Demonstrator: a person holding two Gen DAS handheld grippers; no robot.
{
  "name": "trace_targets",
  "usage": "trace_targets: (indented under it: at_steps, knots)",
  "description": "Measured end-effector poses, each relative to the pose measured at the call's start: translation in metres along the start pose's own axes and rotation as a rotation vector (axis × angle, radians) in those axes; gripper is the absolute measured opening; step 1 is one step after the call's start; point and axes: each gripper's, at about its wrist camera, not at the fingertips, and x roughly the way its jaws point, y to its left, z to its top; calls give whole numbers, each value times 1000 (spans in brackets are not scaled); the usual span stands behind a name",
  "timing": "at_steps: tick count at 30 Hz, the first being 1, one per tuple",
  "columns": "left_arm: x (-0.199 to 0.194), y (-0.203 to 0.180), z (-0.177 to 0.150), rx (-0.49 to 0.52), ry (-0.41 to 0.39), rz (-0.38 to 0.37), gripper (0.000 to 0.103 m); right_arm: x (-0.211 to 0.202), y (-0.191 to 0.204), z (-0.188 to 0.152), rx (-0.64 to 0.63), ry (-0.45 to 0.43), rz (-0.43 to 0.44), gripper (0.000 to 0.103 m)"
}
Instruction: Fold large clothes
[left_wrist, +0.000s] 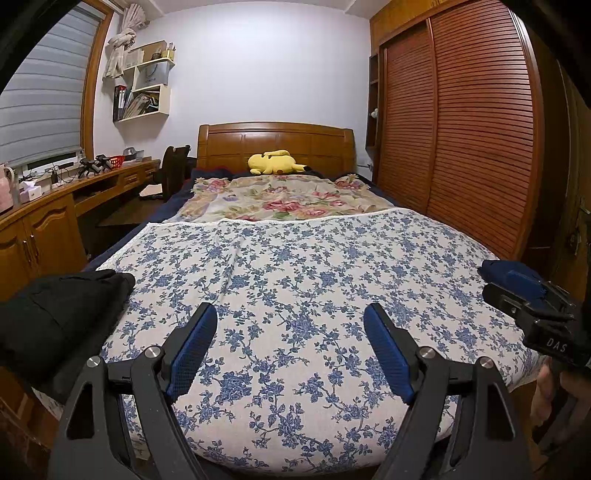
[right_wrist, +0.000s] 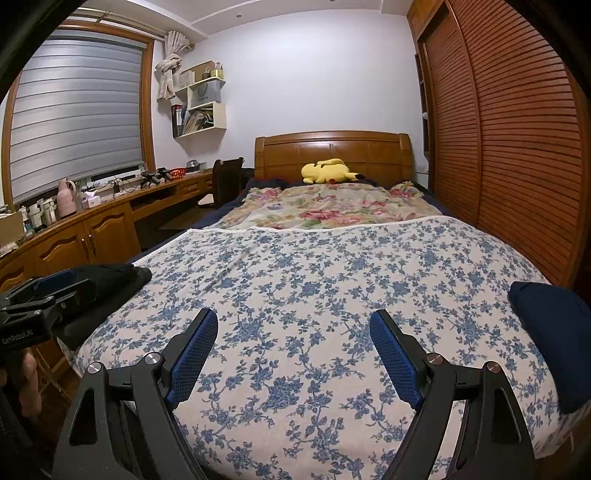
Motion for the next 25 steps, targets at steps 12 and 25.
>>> trace_targets:
  at_steps: [12,25]
  knots:
    - [-1,0,2,1,-5,0,82,-1,0,1,6,-3,-2,86]
    - [-2,0,9,2,-13,-5,82,0,3,2,12,-6,0,86]
